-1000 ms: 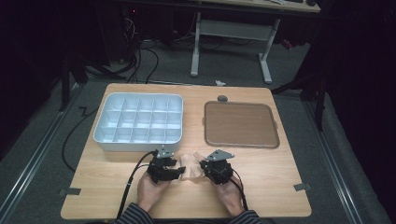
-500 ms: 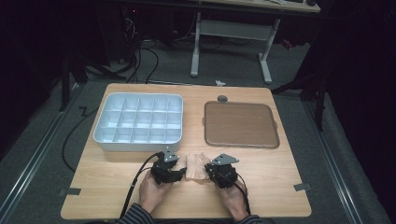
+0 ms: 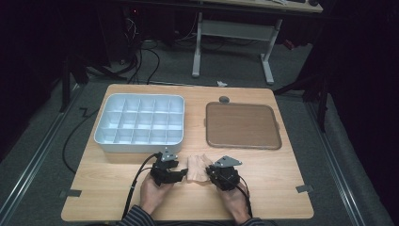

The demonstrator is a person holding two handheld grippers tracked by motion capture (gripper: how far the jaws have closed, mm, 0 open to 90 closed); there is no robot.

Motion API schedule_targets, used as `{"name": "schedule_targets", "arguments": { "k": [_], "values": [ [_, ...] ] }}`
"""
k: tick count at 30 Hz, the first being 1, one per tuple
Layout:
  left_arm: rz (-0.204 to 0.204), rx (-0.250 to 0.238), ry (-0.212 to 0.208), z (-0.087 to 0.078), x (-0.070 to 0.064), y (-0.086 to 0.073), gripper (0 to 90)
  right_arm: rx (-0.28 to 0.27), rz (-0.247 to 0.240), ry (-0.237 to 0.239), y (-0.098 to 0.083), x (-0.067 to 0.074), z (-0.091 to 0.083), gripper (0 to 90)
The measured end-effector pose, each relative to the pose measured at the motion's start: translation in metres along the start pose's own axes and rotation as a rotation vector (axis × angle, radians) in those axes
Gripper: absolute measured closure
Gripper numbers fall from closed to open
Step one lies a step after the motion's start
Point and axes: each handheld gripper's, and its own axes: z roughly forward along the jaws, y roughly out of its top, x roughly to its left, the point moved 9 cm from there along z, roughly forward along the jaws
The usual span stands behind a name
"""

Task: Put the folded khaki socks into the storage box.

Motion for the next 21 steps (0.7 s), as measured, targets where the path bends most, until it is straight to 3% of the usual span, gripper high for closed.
{"name": "schedule_targets", "arguments": {
  "k": [6,12,17,21],
  "values": [
    [-0.005,-0.012,-0.024,-0.004,0.0,0.013,47.2,-0.037,-0.001,0.002,0.009,0.005,-0.009,75.4],
    [-0.051,-0.016,-0.044,0.0,0.002,0.025,47.2,-0.046,-0.024,0.026,0.015,0.014,-0.011,79.0],
    [-0.083,0.017,-0.057,0.01,0.004,0.028,47.7,-0.048,-0.035,0.049,0.016,0.022,-0.009,80.2],
    [-0.093,0.048,-0.061,0.019,0.004,0.027,49.0,-0.016,-0.034,0.056,0.011,0.024,-0.001,81.5]
  ]
}}
